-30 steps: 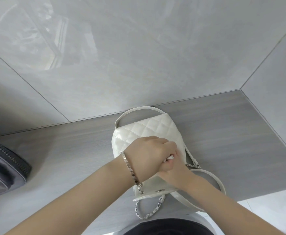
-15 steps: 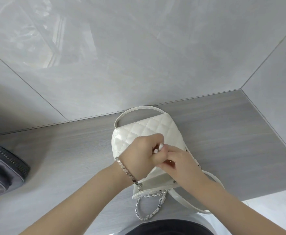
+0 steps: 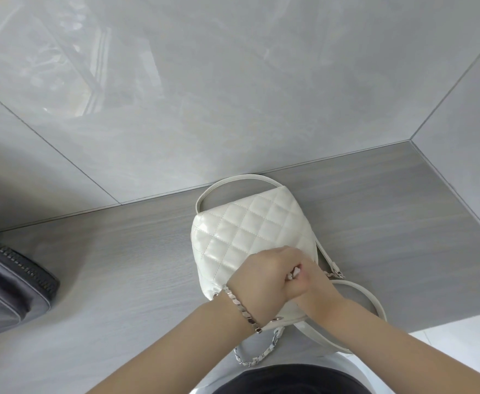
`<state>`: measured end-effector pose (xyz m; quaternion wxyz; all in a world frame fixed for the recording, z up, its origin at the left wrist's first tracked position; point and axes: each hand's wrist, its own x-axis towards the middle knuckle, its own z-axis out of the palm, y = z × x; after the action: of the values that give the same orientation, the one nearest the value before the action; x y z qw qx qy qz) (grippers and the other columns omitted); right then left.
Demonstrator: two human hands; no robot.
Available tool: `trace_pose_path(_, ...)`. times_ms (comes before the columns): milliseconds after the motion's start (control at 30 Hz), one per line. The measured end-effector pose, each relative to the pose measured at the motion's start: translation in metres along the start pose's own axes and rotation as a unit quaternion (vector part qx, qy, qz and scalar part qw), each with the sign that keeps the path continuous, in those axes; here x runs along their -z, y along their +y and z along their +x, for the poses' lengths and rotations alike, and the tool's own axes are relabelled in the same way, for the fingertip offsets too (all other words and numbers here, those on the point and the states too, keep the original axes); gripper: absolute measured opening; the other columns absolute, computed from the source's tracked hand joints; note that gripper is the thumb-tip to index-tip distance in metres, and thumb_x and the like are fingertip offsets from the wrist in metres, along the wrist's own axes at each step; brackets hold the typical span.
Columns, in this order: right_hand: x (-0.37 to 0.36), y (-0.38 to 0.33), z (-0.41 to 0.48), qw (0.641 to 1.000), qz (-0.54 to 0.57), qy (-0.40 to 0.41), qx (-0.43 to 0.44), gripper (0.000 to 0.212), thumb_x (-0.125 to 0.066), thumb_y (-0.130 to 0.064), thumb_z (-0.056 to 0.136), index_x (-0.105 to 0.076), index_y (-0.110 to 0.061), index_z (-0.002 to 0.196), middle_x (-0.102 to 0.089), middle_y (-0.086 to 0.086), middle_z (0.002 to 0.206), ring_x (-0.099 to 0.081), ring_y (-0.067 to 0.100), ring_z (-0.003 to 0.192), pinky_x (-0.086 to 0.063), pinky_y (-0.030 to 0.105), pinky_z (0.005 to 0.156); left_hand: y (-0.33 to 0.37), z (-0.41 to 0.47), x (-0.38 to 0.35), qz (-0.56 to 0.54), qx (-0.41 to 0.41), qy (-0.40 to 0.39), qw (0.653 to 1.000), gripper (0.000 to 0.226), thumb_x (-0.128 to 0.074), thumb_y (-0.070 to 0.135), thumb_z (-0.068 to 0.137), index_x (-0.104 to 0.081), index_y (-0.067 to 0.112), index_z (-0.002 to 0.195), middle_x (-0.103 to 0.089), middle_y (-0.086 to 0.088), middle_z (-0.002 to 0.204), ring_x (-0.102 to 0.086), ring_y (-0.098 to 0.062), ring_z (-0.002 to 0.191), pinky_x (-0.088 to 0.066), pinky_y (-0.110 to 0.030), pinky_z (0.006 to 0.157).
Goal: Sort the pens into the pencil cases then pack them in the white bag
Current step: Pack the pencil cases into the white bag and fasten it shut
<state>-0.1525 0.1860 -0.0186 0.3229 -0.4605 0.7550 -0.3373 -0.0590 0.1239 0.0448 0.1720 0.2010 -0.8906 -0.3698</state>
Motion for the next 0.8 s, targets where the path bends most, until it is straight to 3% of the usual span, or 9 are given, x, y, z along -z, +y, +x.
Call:
trace_pose_path(100,0.006,0.001,-0.006,0.999,0.022,-0.038,0.030,0.006,-0.059,-0.005,0.086,-0.063,-0.001,0.089,-0.058,0.004,0.090,-0.058,0.012,0.081,-0.041,0.017,0.071,-0.006,-0.009,0.008,-0.065,0.058,0.029,0.996,0.030,-0.046,0.037,0.079,-0.029,0.031,0.055,-0.045,0.015,0.047,-0.042,0.003,0.047,-0.029,-0.007,0.047)
trace_pose_path(200,0.013,-0.003,-0.008,0.997,0.044,-0.037,0.044,0.008,-0.070,-0.012,0.079,-0.067,-0.017,0.073,-0.055,-0.002,0.078,-0.050,0.001,0.068,-0.035,0.011,0.063,-0.018,-0.014,0.032,-0.071,0.091,0.023,0.993,0.042,-0.077,0.033,0.070,-0.038,0.029,0.056,-0.047,0.016,0.047,-0.040,-0.002,0.044,-0.030,-0.008,0.046)
trace_pose_path(267,0.021,-0.003,-0.008,0.997,0.057,-0.049,0.030,0.003,-0.073,-0.017,0.076,-0.071,-0.014,0.075,-0.059,-0.004,0.077,-0.051,-0.001,0.066,-0.036,0.010,0.063,-0.032,-0.017,0.049,-0.084,0.133,0.019,0.987,0.030,-0.075,0.038,0.060,-0.047,0.028,0.058,-0.041,0.009,0.046,-0.037,-0.003,0.044,-0.030,-0.008,0.046)
trace_pose_path(367,0.026,0.000,-0.008,0.995,0.077,-0.056,0.011,0.010,-0.072,-0.013,0.077,-0.074,-0.013,0.087,-0.063,-0.016,0.071,-0.058,-0.007,0.066,-0.041,0.006,0.065,-0.065,-0.024,0.060,-0.089,0.222,0.024,0.971,0.032,-0.084,0.017,0.058,-0.053,0.023,0.062,-0.041,0.008,0.055,-0.038,-0.003,0.045,-0.032,-0.008,0.048)
trace_pose_path(467,0.019,-0.001,0.001,0.998,0.049,-0.050,-0.009,0.005,-0.069,-0.011,0.080,-0.070,-0.010,0.085,-0.061,-0.012,0.064,-0.058,-0.006,0.056,-0.043,0.006,0.059,-0.088,-0.027,0.049,-0.033,0.282,0.037,0.958,0.033,-0.084,0.016,0.062,-0.051,0.021,0.062,-0.041,0.006,0.056,-0.035,-0.005,0.047,-0.034,-0.010,0.049)
trace_pose_path(567,0.014,-0.002,0.011,0.995,0.070,-0.017,-0.070,0.013,-0.071,-0.009,0.078,-0.059,-0.015,0.081,-0.060,0.000,0.065,-0.055,-0.001,0.046,-0.047,0.013,0.054,-0.092,-0.020,0.035,0.136,0.259,0.053,0.955,0.027,-0.082,0.025,0.066,-0.062,0.012,0.077,-0.051,0.002,0.063,-0.049,-0.019,0.061,-0.036,-0.012,0.056)
trace_pose_path(667,0.011,-0.003,0.016,0.996,0.026,0.001,-0.082,0.014,-0.072,-0.018,0.078,-0.059,-0.016,0.085,-0.056,-0.006,0.064,-0.056,0.009,0.056,-0.048,0.025,0.064,-0.084,-0.009,0.019,0.365,0.142,0.086,0.916,0.047,-0.089,0.021,0.044,-0.066,0.016,0.084,-0.065,-0.005,0.081,-0.056,-0.030,0.077,-0.050,-0.033,0.057)
trace_pose_path(733,0.013,-0.005,0.016,0.993,-0.101,-0.002,-0.069,0.018,-0.067,-0.032,0.082,-0.059,-0.017,0.089,-0.051,-0.013,0.063,-0.053,0.014,0.068,-0.041,0.028,0.067,-0.073,-0.003,0.007,0.339,0.068,0.066,0.936,0.044,-0.076,0.018,0.056,-0.058,0.020,0.096,-0.063,-0.003,0.095,-0.047,-0.025,0.086,-0.053,-0.034,0.065)
trace_pose_path(800,0.015,-0.008,0.014,0.988,-0.143,-0.001,-0.052,0.018,-0.064,-0.036,0.083,-0.052,-0.022,0.086,-0.051,-0.012,0.067,-0.051,0.014,0.070,-0.039,0.028,0.067,-0.063,0.001,-0.001,0.185,0.085,-0.007,0.979,0.029,-0.058,0.020,0.080,-0.058,0.013,0.108,-0.063,-0.004,0.099,-0.054,-0.022,0.090,-0.053,-0.030,0.076)
